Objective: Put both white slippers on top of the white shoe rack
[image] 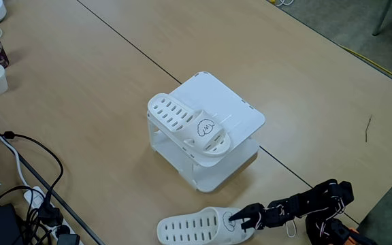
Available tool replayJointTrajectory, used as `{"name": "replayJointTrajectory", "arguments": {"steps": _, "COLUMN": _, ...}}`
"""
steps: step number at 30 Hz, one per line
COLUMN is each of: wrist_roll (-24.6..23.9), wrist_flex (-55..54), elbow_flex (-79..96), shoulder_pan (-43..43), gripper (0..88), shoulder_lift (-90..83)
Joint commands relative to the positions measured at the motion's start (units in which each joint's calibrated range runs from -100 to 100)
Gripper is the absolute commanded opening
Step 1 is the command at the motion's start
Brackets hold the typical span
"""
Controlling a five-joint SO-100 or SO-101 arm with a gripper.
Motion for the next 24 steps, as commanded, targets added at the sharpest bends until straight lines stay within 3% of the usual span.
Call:
{"name": "replayJointTrajectory", "arguments": {"steps": 1, "wrist_roll": 0.42, "wrist_flex": -0.8, "elbow_flex": -5.77, "shoulder_pan": 0.2, "gripper": 20.9, "shoulder_lift": 1.72}}
{"name": "replayJointTrajectory", "arguments": {"steps": 12, "wrist_roll": 0.42, "wrist_flex": -0.8, "elbow_flex": -11.55, "shoulder_pan": 0.37, "gripper": 20.0, "shoulder_lift": 6.18}}
{"name": "replayJointTrajectory", "arguments": {"steps": 17, "wrist_roll": 0.42, "wrist_flex": -0.8, "elbow_flex": -10.73, "shoulder_pan": 0.28, "gripper": 0.1, "shoulder_lift": 5.84}}
{"name": "replayJointTrajectory", "arguments": {"steps": 24, "wrist_roll": 0.42, "wrist_flex": -0.8, "elbow_flex": -10.91, "shoulder_pan": 0.28, "gripper": 0.8, "shoulder_lift": -1.56}}
